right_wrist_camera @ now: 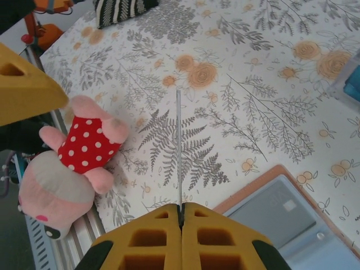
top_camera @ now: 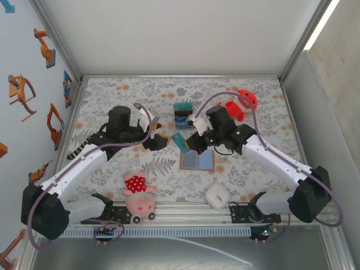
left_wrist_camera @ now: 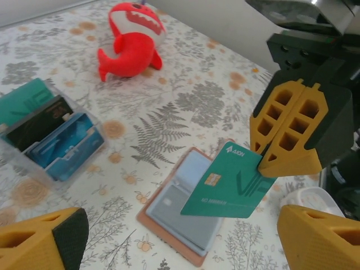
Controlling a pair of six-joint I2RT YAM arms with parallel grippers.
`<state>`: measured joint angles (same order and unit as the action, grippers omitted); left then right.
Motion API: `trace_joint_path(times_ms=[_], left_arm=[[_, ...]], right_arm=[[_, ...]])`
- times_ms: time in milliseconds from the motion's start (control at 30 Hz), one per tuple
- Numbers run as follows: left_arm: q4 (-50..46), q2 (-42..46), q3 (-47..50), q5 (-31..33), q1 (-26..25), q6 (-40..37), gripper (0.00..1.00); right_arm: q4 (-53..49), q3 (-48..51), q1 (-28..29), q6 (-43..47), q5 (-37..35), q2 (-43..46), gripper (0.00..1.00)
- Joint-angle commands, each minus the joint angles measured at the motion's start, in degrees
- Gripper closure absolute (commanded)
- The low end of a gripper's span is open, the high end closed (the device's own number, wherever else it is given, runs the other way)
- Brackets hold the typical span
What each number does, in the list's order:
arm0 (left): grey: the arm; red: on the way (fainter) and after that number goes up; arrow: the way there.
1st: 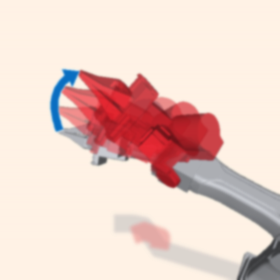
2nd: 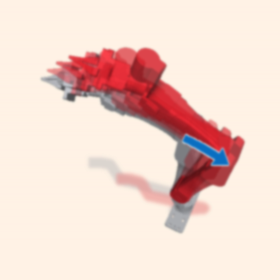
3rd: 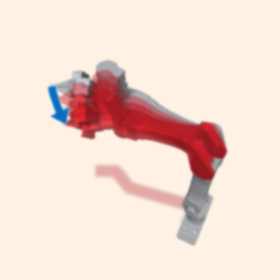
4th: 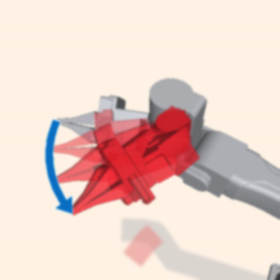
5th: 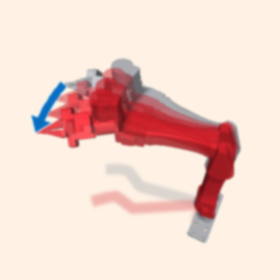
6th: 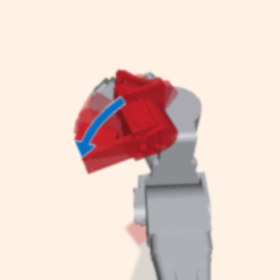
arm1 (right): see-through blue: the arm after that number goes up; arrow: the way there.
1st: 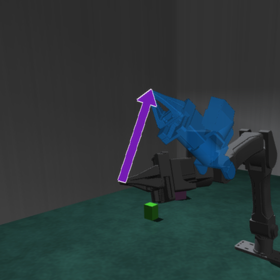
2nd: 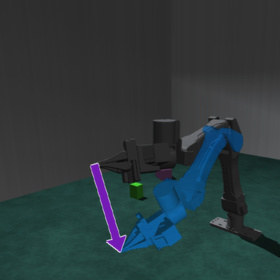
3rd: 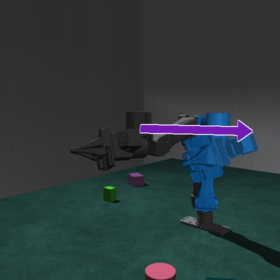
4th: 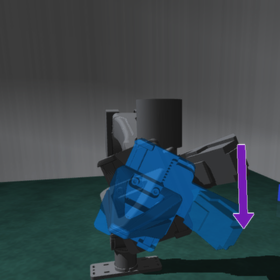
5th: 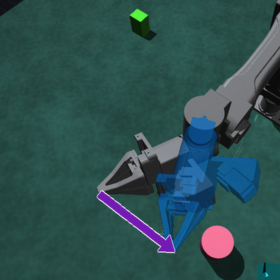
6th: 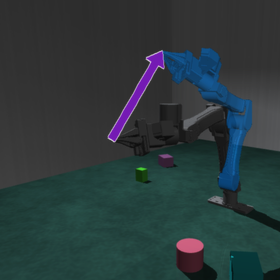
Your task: Take the credit cards out of the card holder
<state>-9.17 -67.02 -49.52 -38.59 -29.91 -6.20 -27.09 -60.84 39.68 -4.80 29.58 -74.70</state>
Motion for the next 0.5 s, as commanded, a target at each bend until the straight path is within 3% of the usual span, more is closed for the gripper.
trace_joint_path(times_ms=[0,233,467], left_arm=[[-5.88,-1.44,-2.94,-5.95,-1.56,-6.2,0.13],[-8.94,-4.48,-5.02,-5.91,-5.85,-10.69,0.24],[-9.1,-7.1,-5.65,-7.19,-7.18,-10.77,0.73]], right_arm=[[-2.37,-2.85,0.55,5.04,3.9,0.37,1.0],[-5.48,-4.81,0.8,8.45,6.27,0.11,1.0],[-5.33,-3.88,0.9,8.91,7.05,0.69,1.0]])
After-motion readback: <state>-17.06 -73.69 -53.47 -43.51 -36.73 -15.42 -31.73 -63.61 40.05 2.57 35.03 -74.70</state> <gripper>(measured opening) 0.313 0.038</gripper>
